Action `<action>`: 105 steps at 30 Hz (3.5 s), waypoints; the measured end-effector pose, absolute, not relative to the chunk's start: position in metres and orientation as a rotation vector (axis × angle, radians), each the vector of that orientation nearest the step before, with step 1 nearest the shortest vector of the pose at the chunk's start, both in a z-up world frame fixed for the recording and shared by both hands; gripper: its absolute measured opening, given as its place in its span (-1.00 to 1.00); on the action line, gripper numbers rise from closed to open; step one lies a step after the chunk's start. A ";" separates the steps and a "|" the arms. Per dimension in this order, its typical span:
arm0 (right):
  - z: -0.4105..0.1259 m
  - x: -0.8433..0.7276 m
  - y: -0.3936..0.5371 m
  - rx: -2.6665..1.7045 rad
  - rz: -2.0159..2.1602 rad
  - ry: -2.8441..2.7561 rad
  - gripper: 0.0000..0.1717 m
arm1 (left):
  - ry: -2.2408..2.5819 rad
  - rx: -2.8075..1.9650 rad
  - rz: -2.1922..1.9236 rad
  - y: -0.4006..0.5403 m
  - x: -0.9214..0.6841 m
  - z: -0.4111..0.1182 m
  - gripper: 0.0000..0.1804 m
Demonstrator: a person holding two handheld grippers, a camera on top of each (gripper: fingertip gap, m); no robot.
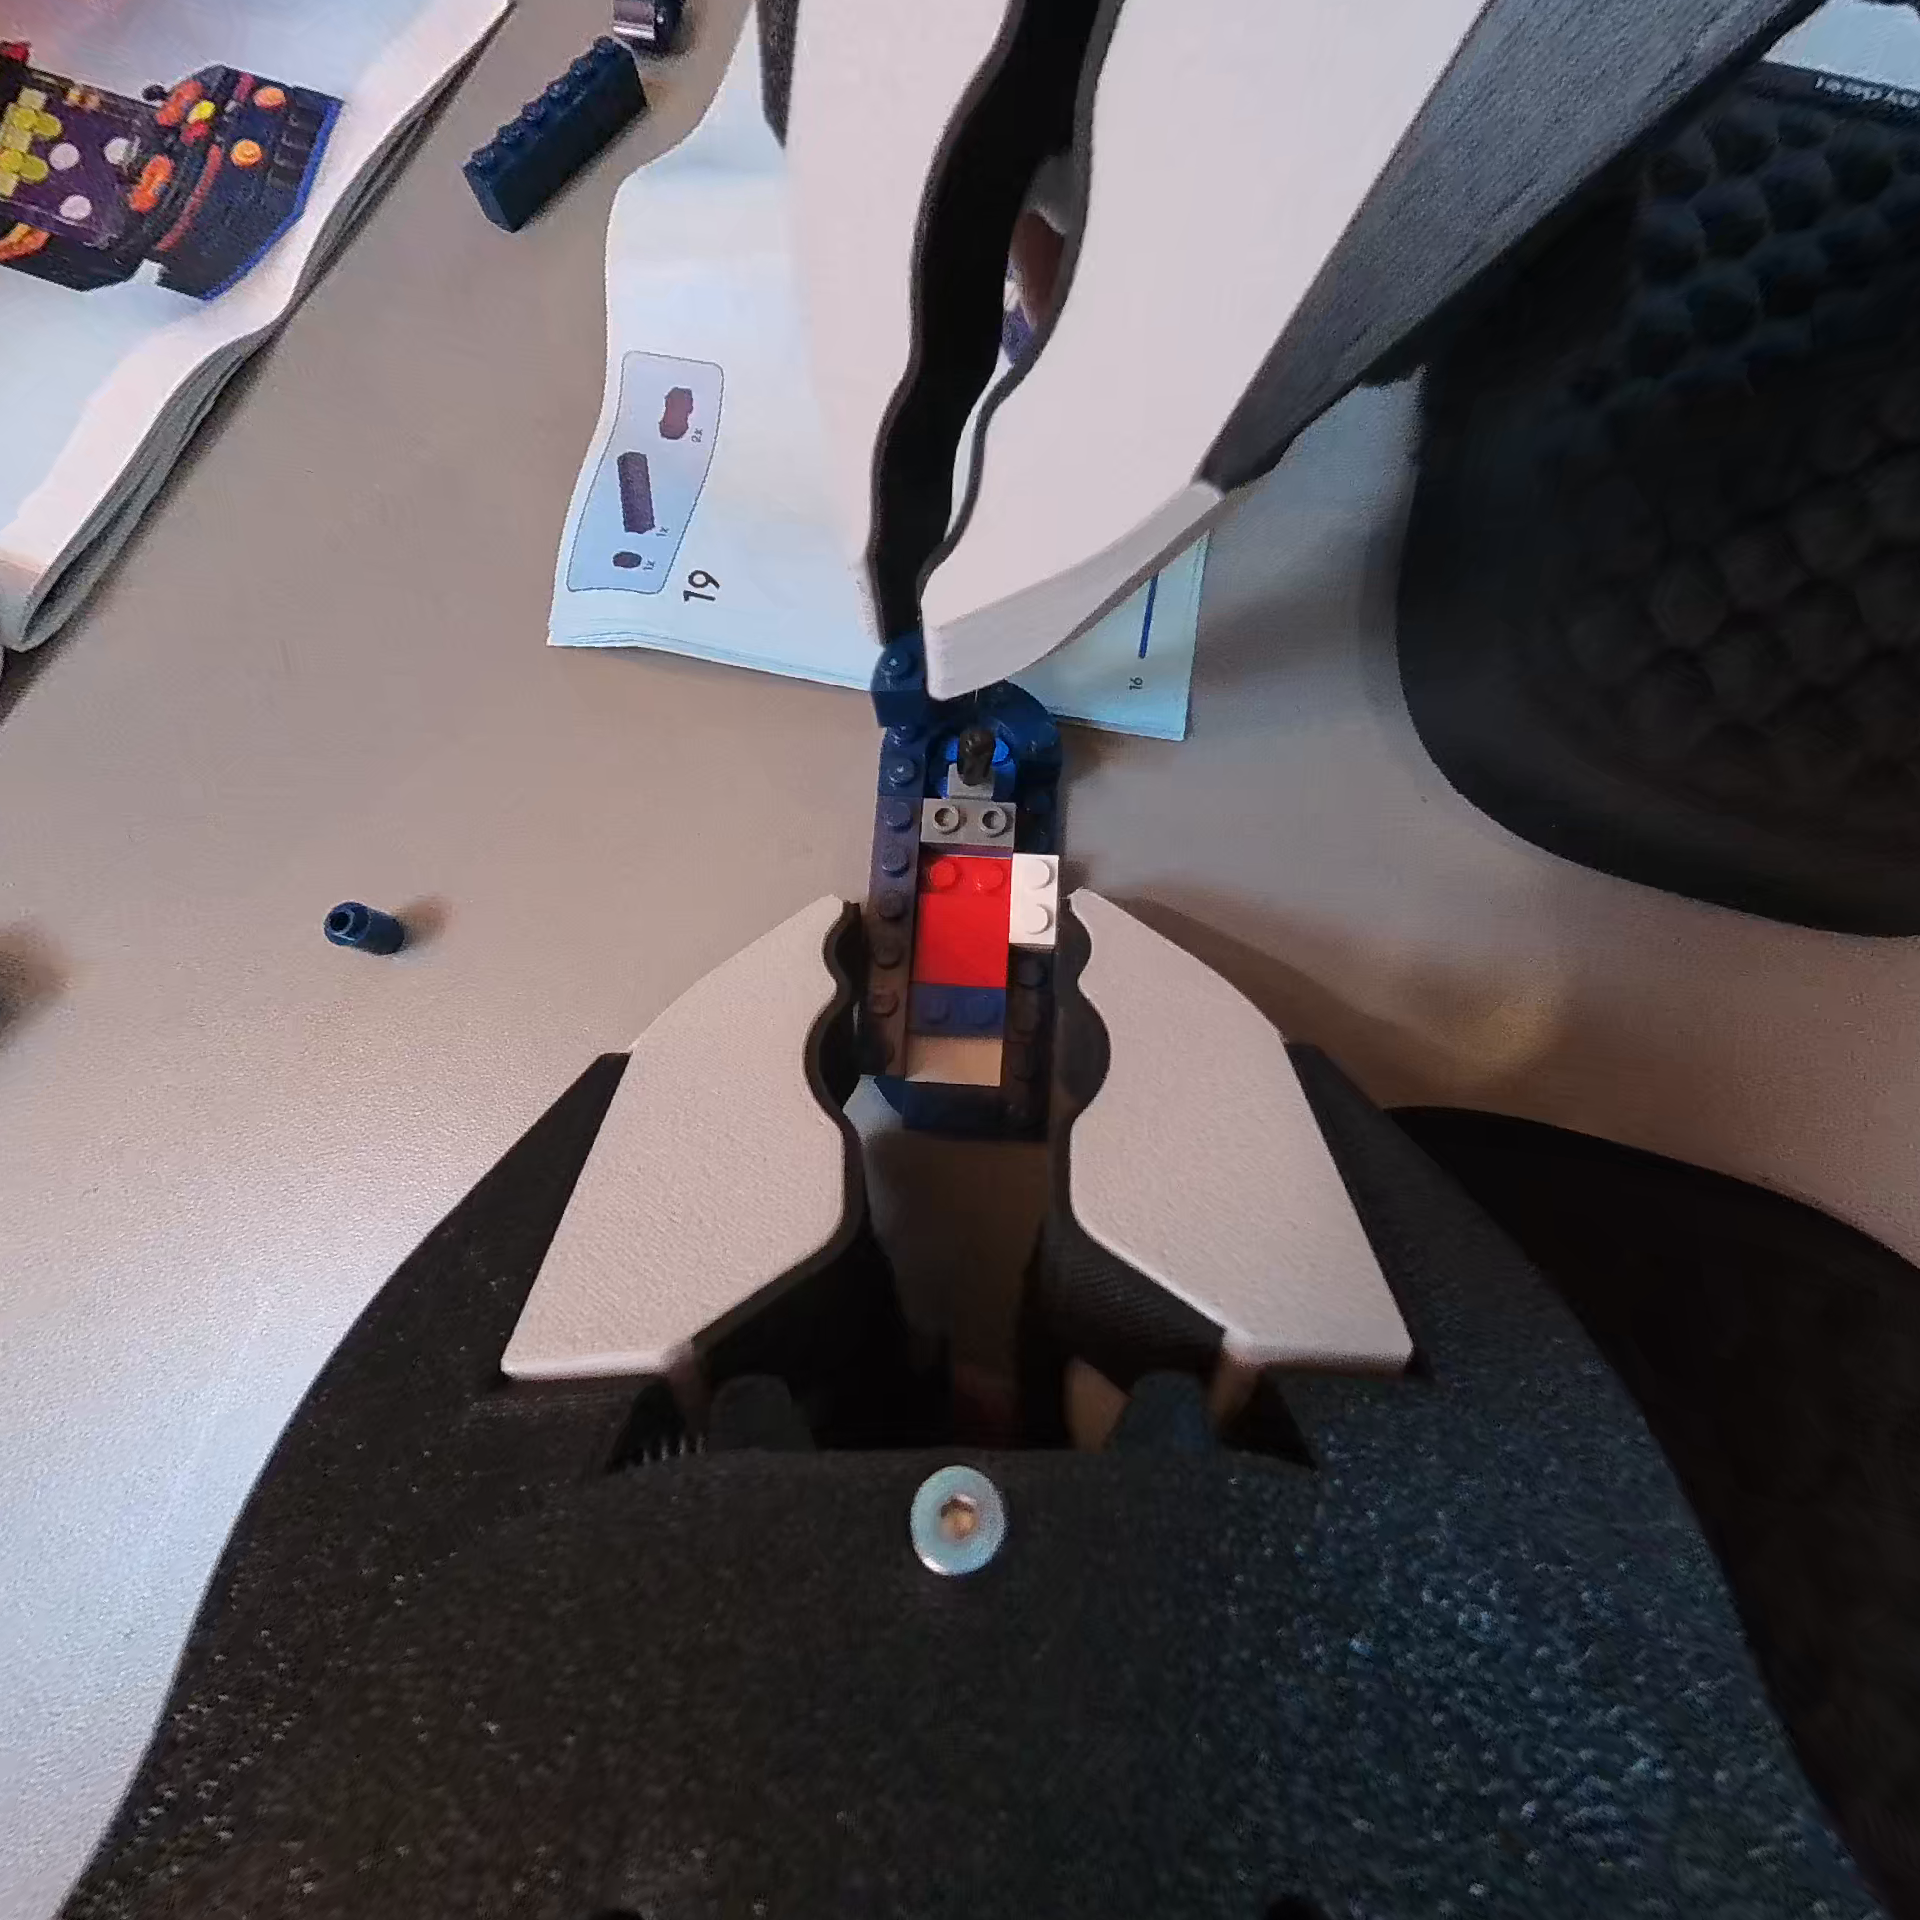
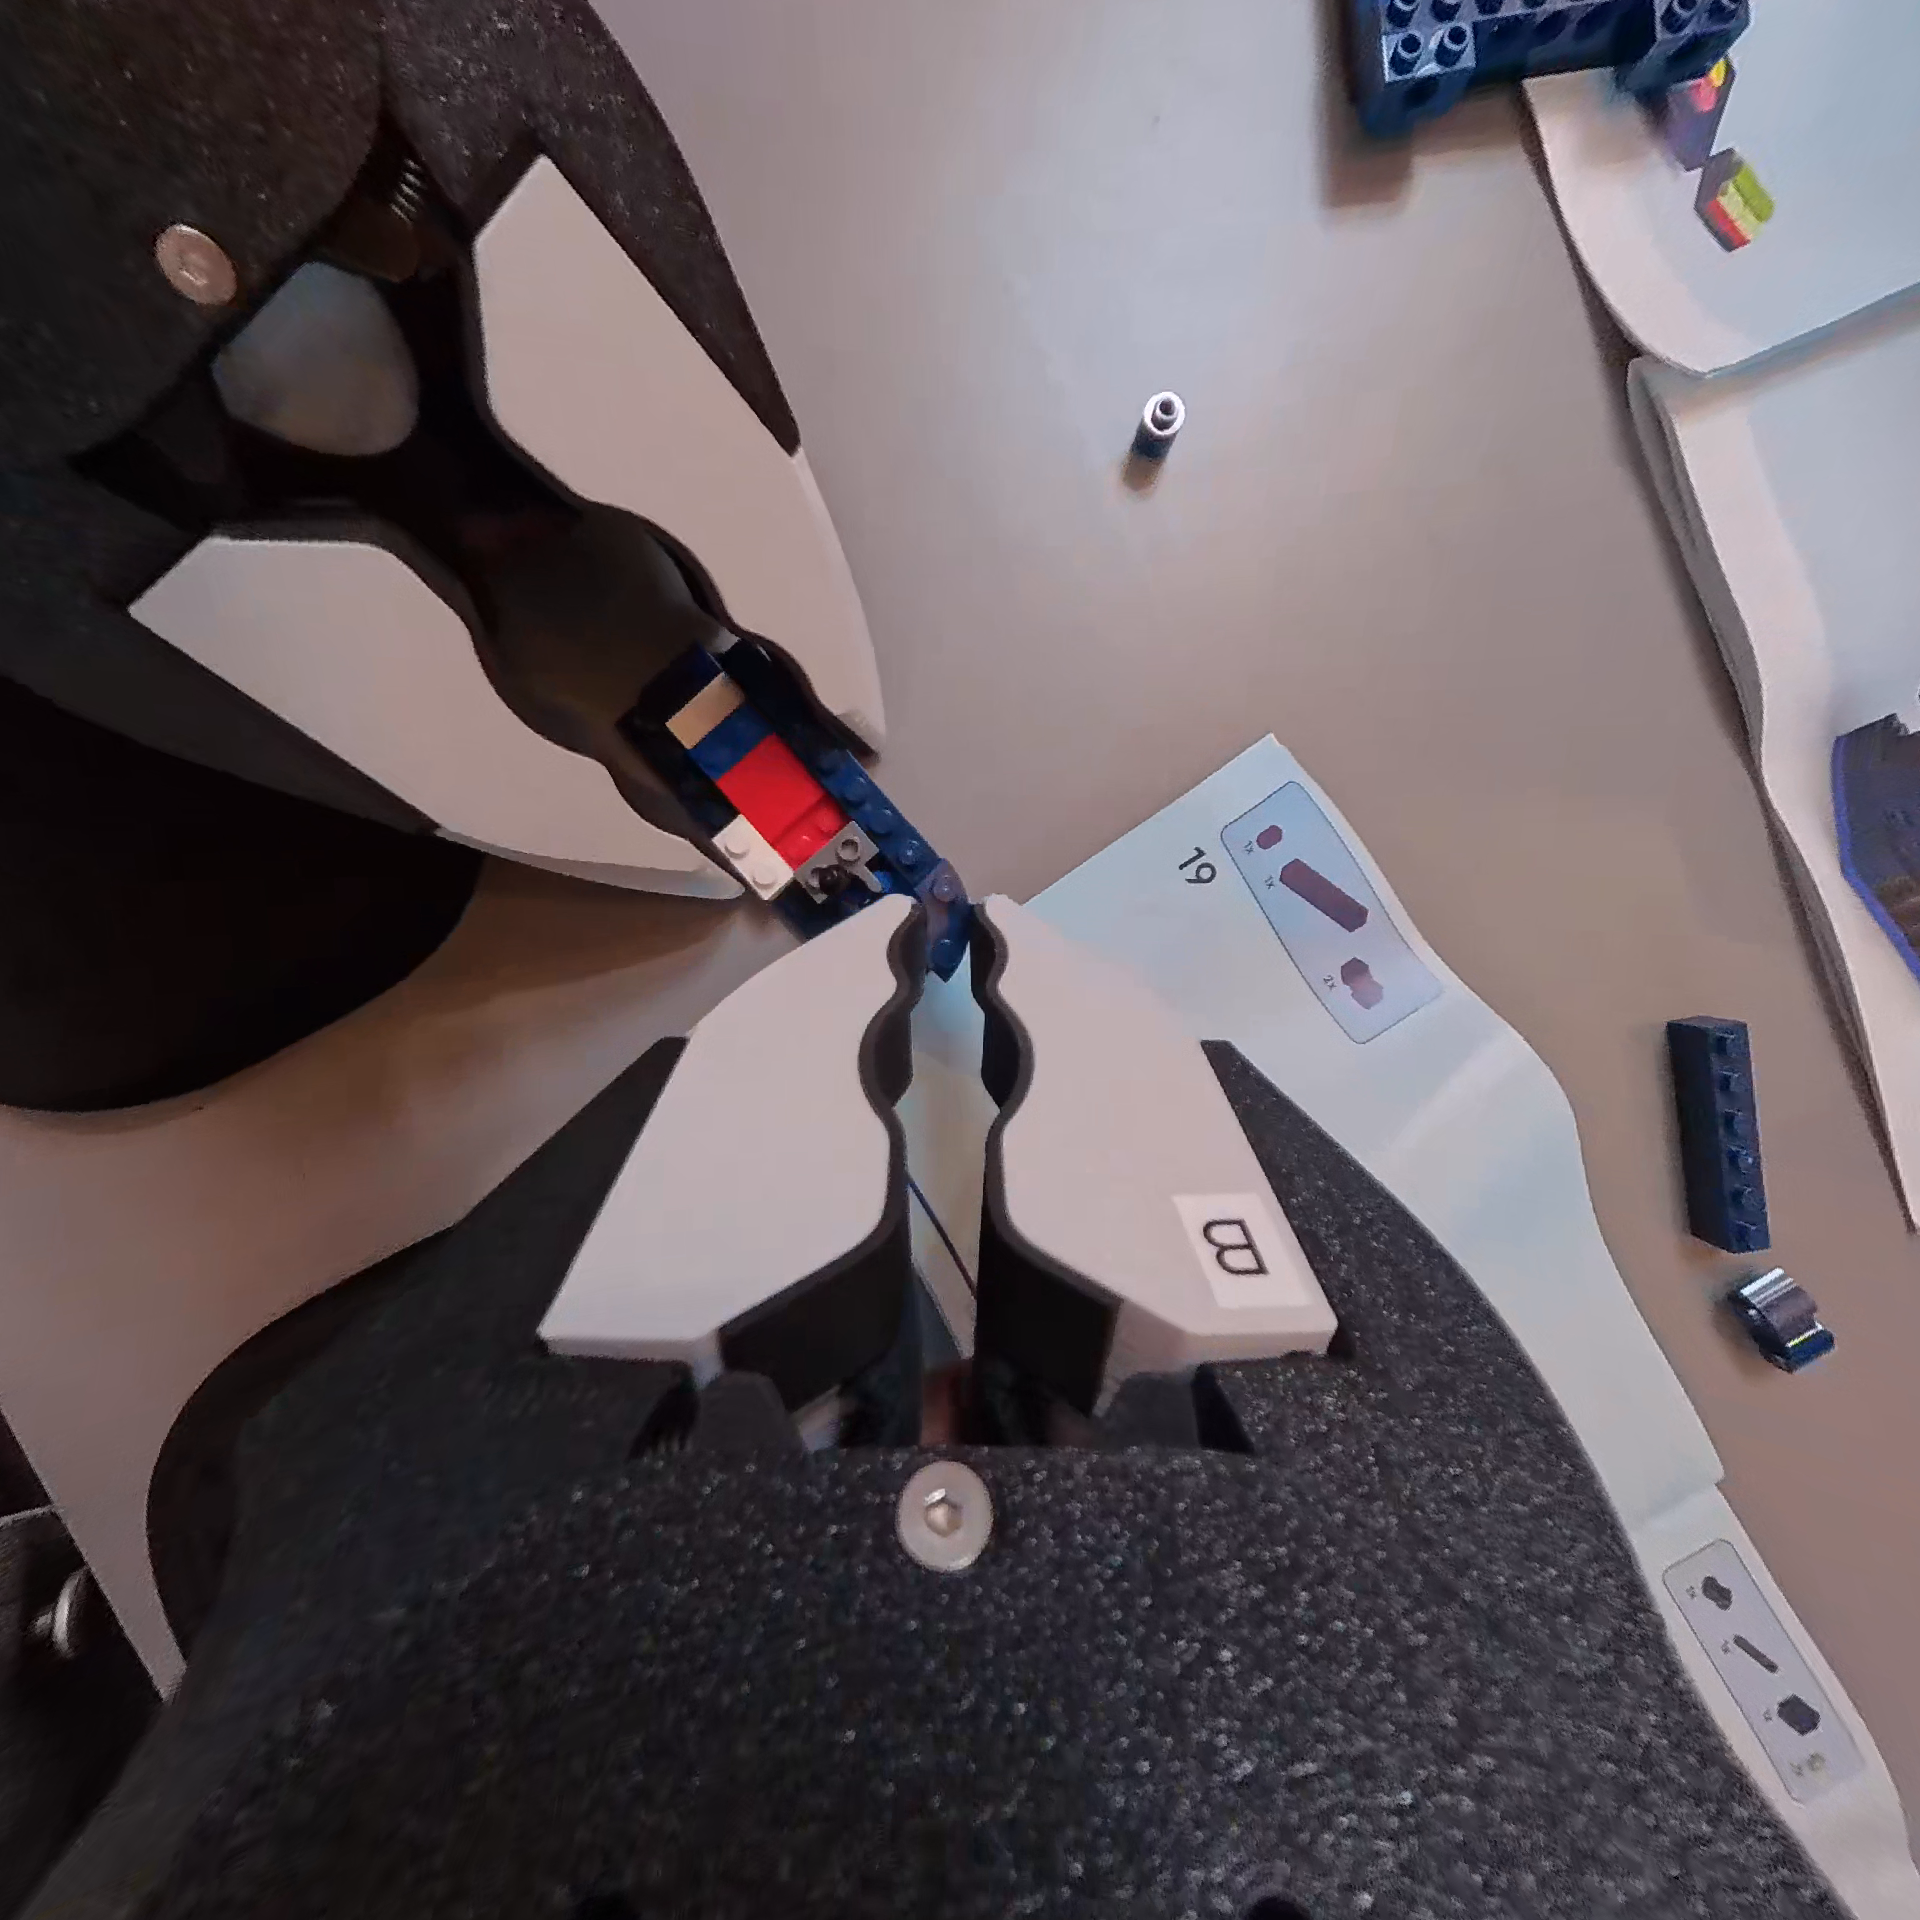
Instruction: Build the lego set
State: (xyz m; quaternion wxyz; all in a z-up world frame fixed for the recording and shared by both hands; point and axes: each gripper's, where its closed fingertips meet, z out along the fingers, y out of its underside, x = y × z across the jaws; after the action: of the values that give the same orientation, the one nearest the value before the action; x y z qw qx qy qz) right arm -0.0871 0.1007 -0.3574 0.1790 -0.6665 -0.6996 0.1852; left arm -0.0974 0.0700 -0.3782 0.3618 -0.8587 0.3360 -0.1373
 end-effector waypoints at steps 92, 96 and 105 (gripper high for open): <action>-0.223 -0.087 -0.006 -0.752 0.942 -1.709 -0.80 | 0.806 -1.268 -1.814 -0.012 -0.071 -0.218 -0.79; -0.229 -0.078 -0.010 -0.845 1.063 -1.988 -0.78 | 0.946 -1.312 -1.770 -0.025 -0.068 -0.225 -0.79; -0.231 -0.081 -0.027 -0.835 1.069 -2.218 -0.90 | 1.020 -1.341 -1.737 -0.031 -0.063 -0.231 -0.79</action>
State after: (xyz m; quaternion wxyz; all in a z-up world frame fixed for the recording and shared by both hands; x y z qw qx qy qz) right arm -0.0807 -0.0265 -0.2306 0.2676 -0.3094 -0.8220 0.3961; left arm -0.0635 -0.0314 -0.2306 0.3532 -0.5184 0.3943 -0.6716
